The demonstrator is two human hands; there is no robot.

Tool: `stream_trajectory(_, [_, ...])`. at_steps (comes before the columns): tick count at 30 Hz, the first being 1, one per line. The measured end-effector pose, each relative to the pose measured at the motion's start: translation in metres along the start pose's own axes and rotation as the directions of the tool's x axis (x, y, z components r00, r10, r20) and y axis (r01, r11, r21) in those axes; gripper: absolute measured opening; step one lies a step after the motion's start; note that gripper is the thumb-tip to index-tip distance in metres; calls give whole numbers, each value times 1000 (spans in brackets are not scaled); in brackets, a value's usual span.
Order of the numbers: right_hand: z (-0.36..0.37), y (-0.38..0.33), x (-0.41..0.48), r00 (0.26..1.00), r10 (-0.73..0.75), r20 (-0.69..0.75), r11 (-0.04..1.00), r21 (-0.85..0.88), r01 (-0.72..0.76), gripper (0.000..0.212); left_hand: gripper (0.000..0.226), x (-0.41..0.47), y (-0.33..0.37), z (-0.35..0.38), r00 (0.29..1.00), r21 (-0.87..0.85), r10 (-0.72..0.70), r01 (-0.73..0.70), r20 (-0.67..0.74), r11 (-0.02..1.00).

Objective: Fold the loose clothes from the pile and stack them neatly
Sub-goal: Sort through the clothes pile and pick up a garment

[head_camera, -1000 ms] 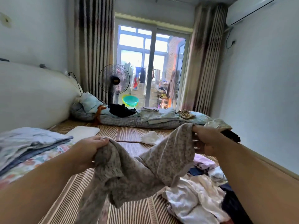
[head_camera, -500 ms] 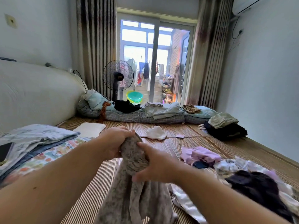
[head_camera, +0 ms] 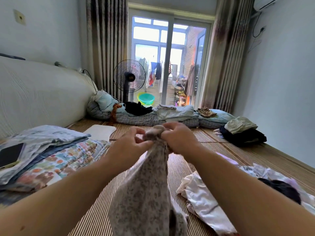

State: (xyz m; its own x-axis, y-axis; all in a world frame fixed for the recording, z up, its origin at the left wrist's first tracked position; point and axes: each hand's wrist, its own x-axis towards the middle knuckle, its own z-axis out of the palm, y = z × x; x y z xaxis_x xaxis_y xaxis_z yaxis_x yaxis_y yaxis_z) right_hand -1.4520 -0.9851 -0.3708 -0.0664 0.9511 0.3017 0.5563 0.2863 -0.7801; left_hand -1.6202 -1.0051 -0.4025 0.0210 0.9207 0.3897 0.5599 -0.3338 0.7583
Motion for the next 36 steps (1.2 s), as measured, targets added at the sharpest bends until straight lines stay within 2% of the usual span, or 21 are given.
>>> stream_trajectory(1, [-4,-8,2,999,37,10,996,86,-37,27,46,-7,5,3,999,-39,23,-22,41,999])
stream_trajectory(3, [-10,-21,5,994,112,15,956,271,-112,19,73,-18,15,10,993,-79,59,-51,102,996])
stream_trajectory(5, [-11,-30,7,980,196,38,869,456,-191,20,93,-24,22,16,988,-20,95,-93,124,995])
stream_trajectory(7, [-13,-33,6,975,219,38,822,531,-206,18,89,-24,26,21,988,83,123,-131,92,988])
stream_trajectory(9, [-17,-32,4,985,174,-11,852,502,-145,18,66,-18,30,18,992,142,123,-126,35,982])
stream_trajectory(11, [-25,-31,3,990,97,-104,917,397,-48,19,34,-10,33,11,991,169,132,-136,38,976])
stream_trajectory(13, [-34,-30,4,985,39,-170,951,310,16,19,26,-2,32,3,985,139,148,-159,89,977])
stream_trajectory(14, [-39,-29,4,983,30,-179,956,291,24,17,25,1,30,-1,982,111,145,-158,118,981])
stream_trajectory(16, [-47,-27,4,984,50,-171,955,297,3,13,8,9,20,-9,978,60,125,-137,169,989])
stream_trajectory(18, [-53,-27,4,984,95,-153,931,363,-34,16,13,16,6,-14,984,115,84,-103,155,988])
stream_trajectory(21, [-57,-29,1,983,140,-118,877,476,-67,18,13,19,-10,-11,999,192,40,-45,29,980])
stream_trajectory(22, [-57,-28,1,984,142,-108,873,482,-73,20,20,15,-10,-8,998,186,57,-52,-22,981])
stream_trajectory(24, [-57,-26,1,984,144,-102,886,456,-82,23,35,4,-2,3,985,71,148,-142,-88,987])
stream_trajectory(25, [-57,-25,1,983,147,-106,892,444,-85,24,40,-4,8,8,978,-33,195,-198,-74,980])
stream_trajectory(27, [-56,-24,2,982,145,-118,890,450,-77,23,48,-18,28,20,972,-241,231,-217,32,946])
stream_trajectory(28, [-55,-24,3,983,141,-115,881,467,-72,22,50,-23,33,28,971,-249,222,-194,90,949])
stream_trajectory(30, [-56,-26,2,988,126,-85,852,520,-63,19,43,-25,37,42,974,-77,183,-174,137,982])
stream_trajectory(32, [-60,-25,1,994,94,-54,829,557,-48,21,22,-19,33,49,981,124,151,-166,121,978])
stream_trajectory(34, [-66,-20,-1,996,60,-70,879,477,-20,25,10,-11,23,49,987,172,100,-121,123,978])
stream_trajectory(36, [-75,-11,-2,985,-24,-168,993,109,43,27,9,-2,13,42,991,178,53,-75,122,981])
